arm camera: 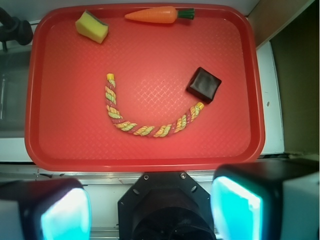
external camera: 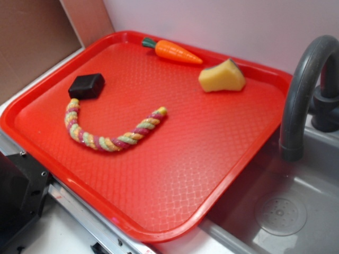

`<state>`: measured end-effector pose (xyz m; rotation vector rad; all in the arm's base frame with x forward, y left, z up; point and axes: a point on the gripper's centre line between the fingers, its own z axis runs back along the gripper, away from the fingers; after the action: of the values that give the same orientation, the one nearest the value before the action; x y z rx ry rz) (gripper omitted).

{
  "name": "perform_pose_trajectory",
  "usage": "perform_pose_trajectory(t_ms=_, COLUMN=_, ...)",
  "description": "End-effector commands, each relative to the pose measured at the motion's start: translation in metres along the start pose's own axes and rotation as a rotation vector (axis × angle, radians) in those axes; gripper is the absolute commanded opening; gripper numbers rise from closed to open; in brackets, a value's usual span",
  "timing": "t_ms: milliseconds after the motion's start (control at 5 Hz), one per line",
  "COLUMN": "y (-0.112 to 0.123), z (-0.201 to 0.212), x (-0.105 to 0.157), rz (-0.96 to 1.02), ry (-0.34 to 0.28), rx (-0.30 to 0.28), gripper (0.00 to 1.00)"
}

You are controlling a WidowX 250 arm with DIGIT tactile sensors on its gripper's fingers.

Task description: Grab the green sponge.

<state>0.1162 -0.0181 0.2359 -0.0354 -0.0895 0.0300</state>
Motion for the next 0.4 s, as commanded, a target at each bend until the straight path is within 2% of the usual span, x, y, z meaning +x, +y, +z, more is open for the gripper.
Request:
perform_pose_trajectory(t_ms=0, y=0.0, z=0.0, x=0.0, rz=0.0, ry=0.0, rx=0.0, gripper=1.0)
perform_pose_trajectory(t_ms=200, y=0.005, z=-0.02, x=0.018, rz=-0.077, ry=-0.08, rx=0.036, gripper=1.0)
